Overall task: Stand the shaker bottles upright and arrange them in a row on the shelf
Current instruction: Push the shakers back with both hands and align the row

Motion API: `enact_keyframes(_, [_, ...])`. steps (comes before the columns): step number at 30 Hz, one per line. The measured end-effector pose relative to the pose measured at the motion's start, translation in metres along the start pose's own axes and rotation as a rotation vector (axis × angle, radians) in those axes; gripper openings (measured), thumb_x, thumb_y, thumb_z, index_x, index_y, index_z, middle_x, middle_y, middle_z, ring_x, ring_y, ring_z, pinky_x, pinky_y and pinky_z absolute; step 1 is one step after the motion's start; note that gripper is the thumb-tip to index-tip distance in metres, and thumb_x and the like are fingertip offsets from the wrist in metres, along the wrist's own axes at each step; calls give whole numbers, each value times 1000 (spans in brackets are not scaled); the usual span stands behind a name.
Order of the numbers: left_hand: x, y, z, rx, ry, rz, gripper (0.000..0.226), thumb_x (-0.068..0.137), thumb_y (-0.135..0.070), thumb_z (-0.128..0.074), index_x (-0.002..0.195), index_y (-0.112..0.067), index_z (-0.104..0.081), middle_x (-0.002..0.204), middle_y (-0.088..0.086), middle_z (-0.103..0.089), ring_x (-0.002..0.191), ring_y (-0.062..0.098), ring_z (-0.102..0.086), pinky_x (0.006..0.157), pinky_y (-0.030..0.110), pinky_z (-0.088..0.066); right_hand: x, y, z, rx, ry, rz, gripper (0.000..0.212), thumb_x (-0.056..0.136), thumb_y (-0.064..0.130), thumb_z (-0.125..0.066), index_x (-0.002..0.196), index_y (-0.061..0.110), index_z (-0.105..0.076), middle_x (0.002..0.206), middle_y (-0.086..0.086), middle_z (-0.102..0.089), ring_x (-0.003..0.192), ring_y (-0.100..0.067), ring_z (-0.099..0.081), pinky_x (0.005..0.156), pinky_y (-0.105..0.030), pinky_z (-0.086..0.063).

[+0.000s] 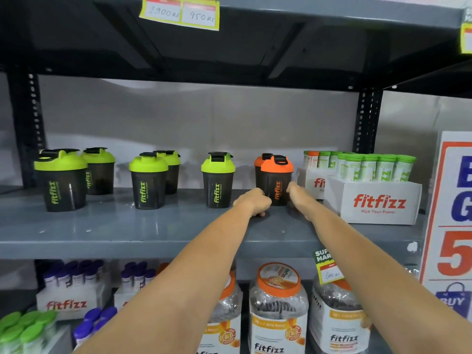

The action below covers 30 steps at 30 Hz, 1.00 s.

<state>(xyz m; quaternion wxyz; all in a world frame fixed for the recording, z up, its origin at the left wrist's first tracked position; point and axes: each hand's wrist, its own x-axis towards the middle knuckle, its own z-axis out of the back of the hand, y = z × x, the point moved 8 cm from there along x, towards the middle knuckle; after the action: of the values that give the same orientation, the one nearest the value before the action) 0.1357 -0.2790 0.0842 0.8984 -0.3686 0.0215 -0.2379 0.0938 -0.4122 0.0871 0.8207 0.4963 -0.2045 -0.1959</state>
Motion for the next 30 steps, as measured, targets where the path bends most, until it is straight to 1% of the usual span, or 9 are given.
enact_keyframes(3, [-11, 8, 9, -116, 11, 5, 19, 86, -6, -38, 85, -16, -55, 57, 1, -63, 55, 15, -56, 61, 25, -44, -15, 9, 10, -226, -117, 105, 48, 99, 30, -25, 120, 1, -57, 120, -21, -56, 106, -32, -51, 85, -36, -35])
enact_keyframes(6, [-26, 24, 26, -343, 43, 31, 18, 91, 1, -45, 78, -5, -57, 58, 8, -69, 51, 12, -64, 72, 26, -57, -37, 30, 21, -440, -311, 284, 42, 98, 29, -30, 92, 5, -64, 95, -18, -62, 84, -27, -50, 77, -35, -39])
enact_keyframes(10, [-54, 71, 81, -319, -33, 142, 22, 93, 1, -39, 80, 3, -57, 69, 17, -60, 37, 14, -61, 38, 22, -52, -60, 53, -12, -455, -238, 429, 40, 91, 28, -30, 73, 13, -61, 83, -16, -70, 80, -33, -62, 68, -34, -44])
enact_keyframes(15, [-65, 127, 127, -311, -158, 262, 26, 94, -1, -33, 117, 1, -46, 73, 13, -53, 33, 7, -57, 29, 14, -40, -65, 69, -70, 6, -124, 166, 37, 96, 26, -26, 110, 4, -52, 119, -25, -59, 108, -38, -55, 88, -41, -38])
enact_keyframes(17, [-63, 127, 125, -326, -158, 231, 33, 95, -4, -31, 123, -6, -47, 88, 13, -57, 31, 3, -55, 29, 12, -36, -67, 70, -91, 66, -80, 92, 41, 96, 29, -24, 120, 6, -49, 126, -21, -56, 116, -37, -51, 98, -42, -36])
enact_keyframes(19, [-59, 122, 121, -323, -124, 183, 43, 94, -2, -30, 134, -12, -42, 113, 10, -51, 32, 1, -55, 29, 11, -35, -65, 67, -104, 90, -26, 29, 45, 93, 34, -26, 121, 9, -51, 131, -17, -55, 120, -35, -48, 107, -46, -32])
enact_keyframes(23, [-53, 114, 114, -302, -22, 148, 49, 94, -1, -28, 140, -14, -39, 105, 4, -50, 36, 2, -55, 32, 12, -38, -63, 61, -113, 101, 70, -42, 48, 86, 41, -35, 120, 14, -56, 137, -13, -50, 125, -32, -44, 104, -43, -33])
enact_keyframes(27, [-42, 112, 111, -289, 3, 130, 54, 93, -1, -27, 143, -16, -38, 128, 10, -48, 32, 2, -53, 30, 14, -38, -54, 58, -120, 81, 92, -25, 64, 71, 48, -34, 124, 21, -56, 139, -11, -50, 126, -32, -43, 108, -48, -31])
enact_keyframes(30, [-38, 111, 110, -289, 4, 118, 55, 91, 1, -27, 143, -15, -37, 133, 8, -47, 35, 3, -55, 31, 14, -39, -39, 53, -127, 53, 124, -5, 68, 65, 51, -31, 124, 26, -53, 140, -9, -50, 127, -32, -41, 110, -52, -27])
